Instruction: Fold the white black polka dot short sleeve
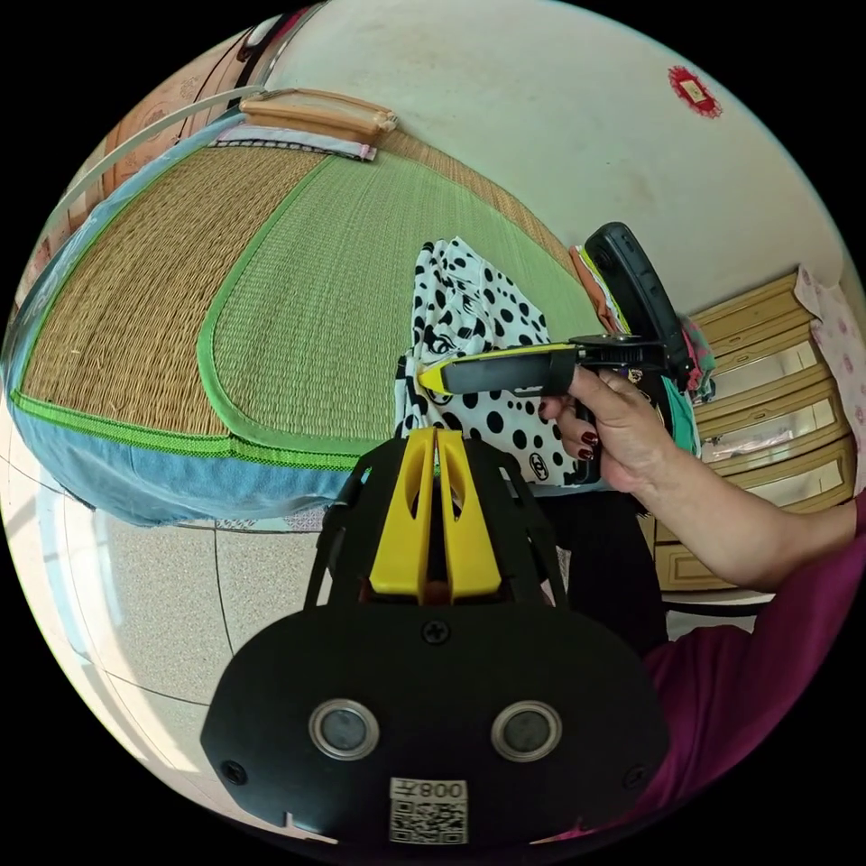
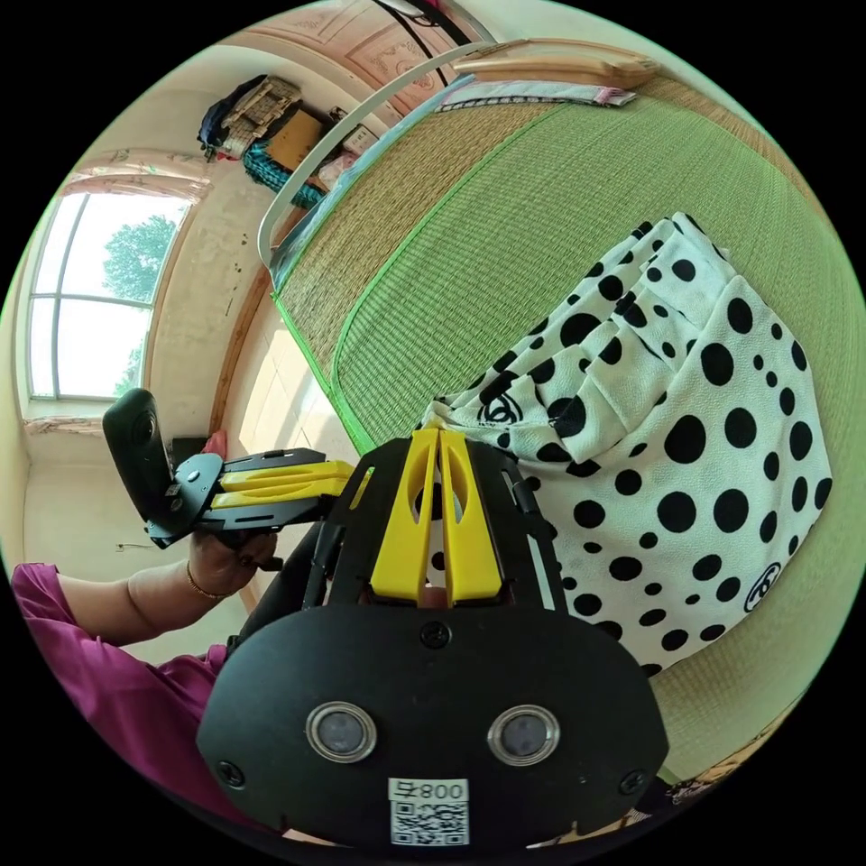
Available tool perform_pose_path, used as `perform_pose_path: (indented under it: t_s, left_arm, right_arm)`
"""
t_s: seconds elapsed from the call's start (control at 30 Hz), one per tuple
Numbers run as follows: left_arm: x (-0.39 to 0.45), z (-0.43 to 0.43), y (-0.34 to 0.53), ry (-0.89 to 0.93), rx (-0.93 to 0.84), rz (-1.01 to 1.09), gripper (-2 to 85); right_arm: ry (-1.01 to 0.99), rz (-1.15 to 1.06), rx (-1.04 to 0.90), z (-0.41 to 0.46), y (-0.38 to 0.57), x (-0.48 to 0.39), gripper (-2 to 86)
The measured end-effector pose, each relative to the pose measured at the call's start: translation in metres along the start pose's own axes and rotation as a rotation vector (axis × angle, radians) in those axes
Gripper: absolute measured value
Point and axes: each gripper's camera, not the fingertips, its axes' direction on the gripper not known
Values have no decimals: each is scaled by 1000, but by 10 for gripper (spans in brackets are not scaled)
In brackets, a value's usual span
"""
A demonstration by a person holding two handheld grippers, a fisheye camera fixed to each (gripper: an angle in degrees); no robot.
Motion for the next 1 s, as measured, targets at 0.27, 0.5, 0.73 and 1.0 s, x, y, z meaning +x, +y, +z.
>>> perform_pose_path:
  t_s: [0.27, 0.5, 0.73, 1.0]
  left_arm:
    - [1, 26, -2, -14, -50, -47, 2]
    - [18, 29, 6, 14, -16, -9, 6]
    - [59, 64, 2, 153, -116, 123, 25]
    - [108, 138, -3, 274, -316, 187, 40]
  right_arm:
    - [-52, 51, 54, -38, 37, 8, 6]
    - [-36, 158, 141, -103, 134, 45, 20]
    - [-77, 374, 188, -133, 251, 99, 36]
    - [-319, 577, 274, -129, 338, 154, 67]
